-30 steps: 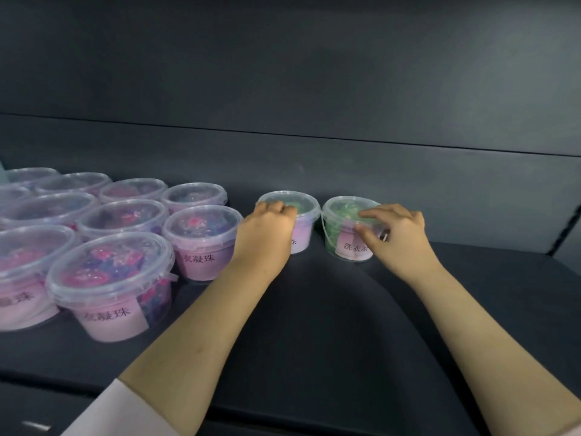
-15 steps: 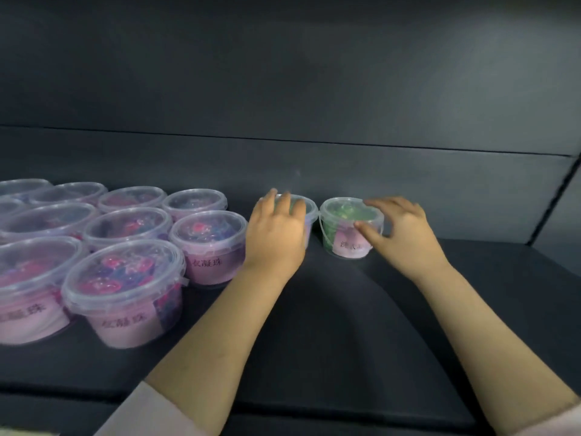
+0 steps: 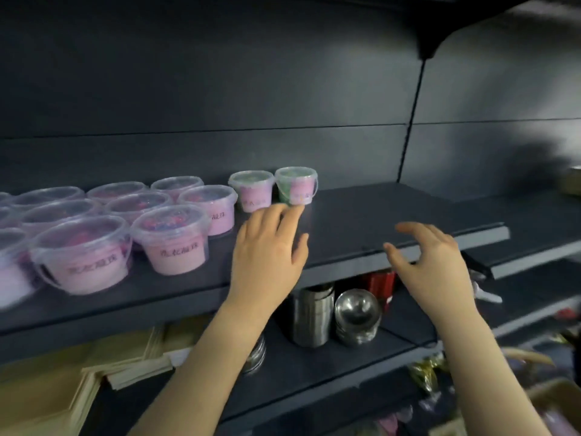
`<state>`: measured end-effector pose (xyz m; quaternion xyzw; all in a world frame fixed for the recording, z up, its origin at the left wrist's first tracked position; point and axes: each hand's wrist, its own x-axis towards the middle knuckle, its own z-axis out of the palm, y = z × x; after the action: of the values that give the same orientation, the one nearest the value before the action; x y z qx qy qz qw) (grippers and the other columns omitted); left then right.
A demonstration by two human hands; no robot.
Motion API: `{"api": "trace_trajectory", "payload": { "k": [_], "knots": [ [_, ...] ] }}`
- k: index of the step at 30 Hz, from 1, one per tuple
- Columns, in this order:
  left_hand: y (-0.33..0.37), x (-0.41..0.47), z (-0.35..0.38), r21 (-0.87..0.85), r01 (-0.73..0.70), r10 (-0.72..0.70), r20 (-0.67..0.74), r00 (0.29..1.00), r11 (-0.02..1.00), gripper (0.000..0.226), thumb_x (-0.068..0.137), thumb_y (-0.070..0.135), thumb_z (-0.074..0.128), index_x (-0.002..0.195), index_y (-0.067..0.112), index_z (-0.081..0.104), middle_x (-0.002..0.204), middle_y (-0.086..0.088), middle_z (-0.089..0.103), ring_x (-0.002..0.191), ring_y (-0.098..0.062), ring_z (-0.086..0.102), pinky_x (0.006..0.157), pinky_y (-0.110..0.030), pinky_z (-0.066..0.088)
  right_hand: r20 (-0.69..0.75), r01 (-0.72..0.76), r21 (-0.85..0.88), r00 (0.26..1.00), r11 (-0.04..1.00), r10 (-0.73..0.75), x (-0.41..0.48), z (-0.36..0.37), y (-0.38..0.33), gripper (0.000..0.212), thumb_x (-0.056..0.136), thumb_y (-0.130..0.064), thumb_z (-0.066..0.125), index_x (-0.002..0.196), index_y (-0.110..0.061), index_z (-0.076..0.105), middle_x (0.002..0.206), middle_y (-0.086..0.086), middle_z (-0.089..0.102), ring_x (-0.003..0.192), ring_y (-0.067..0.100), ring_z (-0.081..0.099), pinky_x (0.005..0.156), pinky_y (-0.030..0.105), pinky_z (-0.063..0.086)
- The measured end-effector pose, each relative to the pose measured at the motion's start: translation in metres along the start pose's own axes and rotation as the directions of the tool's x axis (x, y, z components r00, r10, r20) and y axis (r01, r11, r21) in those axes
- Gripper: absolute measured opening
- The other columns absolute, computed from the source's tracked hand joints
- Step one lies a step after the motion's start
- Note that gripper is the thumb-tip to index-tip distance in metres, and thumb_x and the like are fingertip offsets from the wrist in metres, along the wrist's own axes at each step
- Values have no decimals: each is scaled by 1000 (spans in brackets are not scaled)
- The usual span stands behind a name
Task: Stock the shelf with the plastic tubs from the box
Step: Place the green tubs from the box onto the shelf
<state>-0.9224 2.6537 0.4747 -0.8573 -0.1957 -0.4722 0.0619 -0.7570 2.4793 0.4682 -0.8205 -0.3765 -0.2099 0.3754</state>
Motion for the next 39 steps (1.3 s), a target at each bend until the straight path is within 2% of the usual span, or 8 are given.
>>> {"api": "trace_trajectory", "payload": {
  "k": [4, 9, 14, 20, 26, 31, 35, 39],
  "knots": [
    [19, -88, -1, -112, 7, 10, 152, 988, 994, 43, 87, 32, 60, 126, 15, 56, 121, 0, 56, 113, -23, 52, 93, -36, 46, 27, -188, -78, 981, 979, 191, -101, -9, 16, 41, 87, -35, 65, 125, -21, 58, 123, 1, 61, 118, 28, 47, 94, 40, 41],
    [46, -170, 5, -185, 11, 64, 393, 917, 983, 47, 87, 42, 56, 128, 18, 54, 125, 3, 55, 118, -20, 51, 95, -35, 45, 59, -304, -189, 946, 934, 320, -198, -20, 40, 44, 83, -32, 69, 124, -22, 58, 119, 4, 61, 113, 33, 52, 92, 43, 42],
    [77, -208, 19, -271, 18, 124, 498, 858, 962, 46, 84, 39, 61, 124, 16, 57, 122, 1, 58, 115, -22, 53, 91, -38, 48, 30, -434, -255, 890, 864, 456, -264, -45, 69, 40, 81, -27, 71, 119, -24, 60, 118, 2, 62, 110, 28, 52, 89, 42, 44],
    [142, -237, 59, -374, 43, 208, 605, 769, 926, 44, 86, 39, 61, 125, 18, 56, 123, 2, 57, 117, -21, 52, 94, -38, 47, -3, -636, -297, 747, 713, 665, -317, -81, 138, 46, 82, -33, 69, 126, -22, 57, 129, 1, 57, 118, 28, 49, 94, 46, 47],
    [228, -252, 109, -435, 47, 298, 688, 662, 899, 43, 84, 37, 65, 121, 17, 59, 119, 1, 60, 113, -21, 55, 87, -36, 49, 3, -709, -263, 678, 655, 735, -348, -122, 225, 41, 81, -24, 73, 119, -17, 61, 118, 5, 61, 108, 30, 53, 88, 40, 46],
    [291, -259, 148, -464, 57, 338, 718, 608, 884, 41, 83, 38, 65, 118, 15, 61, 114, 1, 62, 108, -21, 57, 84, -35, 51, 38, -741, -210, 646, 638, 763, -354, -154, 300, 42, 84, -28, 70, 123, -18, 59, 120, 2, 59, 114, 25, 52, 94, 39, 45],
    [332, -262, 176, -449, 76, 335, 758, 560, 890, 43, 87, 39, 63, 122, 15, 59, 119, 1, 60, 113, -20, 54, 88, -32, 47, 72, -776, -170, 605, 608, 793, -359, -164, 352, 43, 86, -33, 66, 125, -17, 59, 122, 1, 59, 117, 24, 52, 97, 36, 43],
    [357, -266, 205, -432, 104, 331, 805, 492, 896, 44, 89, 40, 61, 125, 15, 57, 123, 0, 57, 116, -20, 50, 94, -33, 43, 149, -828, -143, 523, 542, 839, -367, -153, 391, 44, 86, -30, 67, 126, -15, 58, 122, 4, 60, 118, 24, 53, 97, 35, 42]
  ]
}}
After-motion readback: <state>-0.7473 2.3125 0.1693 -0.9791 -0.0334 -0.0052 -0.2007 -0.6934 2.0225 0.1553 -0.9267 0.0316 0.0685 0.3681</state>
